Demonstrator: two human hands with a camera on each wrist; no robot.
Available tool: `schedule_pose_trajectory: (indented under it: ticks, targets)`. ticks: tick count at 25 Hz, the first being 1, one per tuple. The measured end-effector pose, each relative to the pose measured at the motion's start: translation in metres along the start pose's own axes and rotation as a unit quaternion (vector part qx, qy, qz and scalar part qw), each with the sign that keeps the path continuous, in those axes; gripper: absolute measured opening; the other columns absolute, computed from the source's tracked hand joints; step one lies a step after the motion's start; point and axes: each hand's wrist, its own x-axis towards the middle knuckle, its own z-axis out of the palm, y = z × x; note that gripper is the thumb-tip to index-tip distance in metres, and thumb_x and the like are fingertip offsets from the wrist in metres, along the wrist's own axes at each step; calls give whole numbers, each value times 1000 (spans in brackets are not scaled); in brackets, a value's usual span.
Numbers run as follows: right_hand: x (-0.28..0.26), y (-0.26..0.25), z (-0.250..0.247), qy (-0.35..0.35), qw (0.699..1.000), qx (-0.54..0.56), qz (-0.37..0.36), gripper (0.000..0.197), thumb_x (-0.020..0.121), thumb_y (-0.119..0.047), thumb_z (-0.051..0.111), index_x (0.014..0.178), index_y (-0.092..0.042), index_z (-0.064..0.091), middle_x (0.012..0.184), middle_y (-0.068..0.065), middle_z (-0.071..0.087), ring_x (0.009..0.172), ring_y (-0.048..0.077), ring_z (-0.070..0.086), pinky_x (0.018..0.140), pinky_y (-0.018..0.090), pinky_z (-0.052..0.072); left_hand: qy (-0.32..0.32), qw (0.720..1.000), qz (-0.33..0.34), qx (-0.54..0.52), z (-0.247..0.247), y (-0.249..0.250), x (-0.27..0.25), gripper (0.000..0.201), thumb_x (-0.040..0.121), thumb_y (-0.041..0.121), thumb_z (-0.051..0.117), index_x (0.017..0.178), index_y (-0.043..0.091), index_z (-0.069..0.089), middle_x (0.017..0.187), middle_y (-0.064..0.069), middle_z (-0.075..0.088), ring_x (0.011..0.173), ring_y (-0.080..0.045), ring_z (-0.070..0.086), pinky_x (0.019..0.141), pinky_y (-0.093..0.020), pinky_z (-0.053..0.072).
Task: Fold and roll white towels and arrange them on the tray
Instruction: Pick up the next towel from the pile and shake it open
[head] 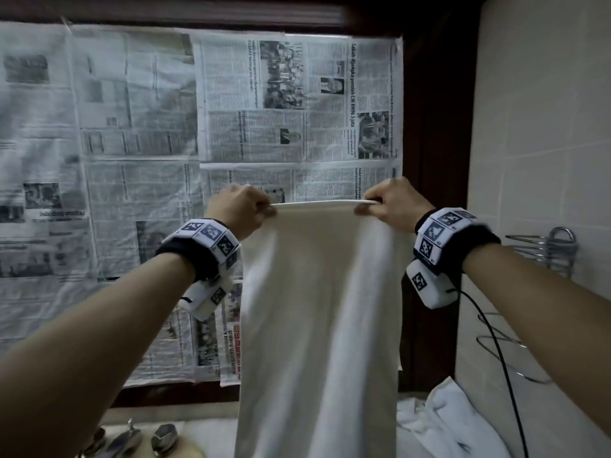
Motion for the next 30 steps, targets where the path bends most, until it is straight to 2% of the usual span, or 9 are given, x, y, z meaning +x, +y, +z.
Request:
schedule_pose_trajectory:
  ticks: [2,5,9,13,16,19,21,25,30]
  targets:
    - [1,1,-4,16,1000,-21,9,30,84,-32,74,64,-9,67,57,5,55,53,11,44,52,18,35,-4,1000,-11,25,-8,-8,-3,26,89,40,66,71,22,68,63,2,56,62,-21,57,60,-31,48]
    - [-2,7,-6,35,998,-40,30,23,86,-30,73,75,-9,72,64,9,61,55,12,48,55,23,38,-1,999,-14,36,-16,-23,-8,32,90,38,65,63,20,62,58,5,50,57,-18,51,55,-27,40]
    - [-7,10,-5,62,996,-45,42,23,86,-30,73,75,-9,72,63,6,60,56,13,50,56,24,38,9,999,-34,23,-21,-35,-14,28,93,31,62,69,16,64,61,2,52,60,-18,49,50,-25,32]
    - [-15,11,-16,106,991,-17,74,12,84,-28,75,79,-17,75,66,-1,63,63,13,59,56,21,41,41,995,-88,-30,-26,-48,-20,24,92,26,62,76,11,70,71,-8,65,69,-28,60,63,-33,45]
    - [-27,8,-25,125,988,-22,87,13,86,-27,73,78,-17,73,63,-4,61,58,6,54,52,13,36,61,984,-135,-104,-38,-51,-31,23,92,29,64,78,13,71,64,-6,66,50,-21,62,51,-29,50]
    - [-40,-3,-26,161,983,20,91,22,89,-29,69,77,-11,68,61,0,60,51,11,55,46,9,42,75,952,-177,-236,-48,-45,-45,24,93,29,63,81,10,70,67,-8,67,40,-17,57,37,-27,48]
    - [-48,-16,-29,183,969,131,99,25,92,-33,65,84,-9,66,67,4,62,46,14,58,43,19,49,104,915,-212,-329,-60,-37,-53,26,92,31,64,77,10,70,63,-7,64,40,-15,49,36,-23,42]
    - [-58,-48,-46,180,929,309,100,24,93,-34,63,83,-12,64,71,7,56,41,11,49,38,19,40,128,829,-224,-496,-96,-17,-58,21,89,26,68,72,12,68,51,-1,52,42,-12,40,39,-18,26]
    - [-55,-67,-53,162,895,395,129,21,94,-28,62,77,-15,60,65,2,54,37,7,43,34,15,33,140,795,-213,-551,-105,-14,-41,28,85,20,68,95,-7,68,43,2,42,35,-10,31,37,-17,19]
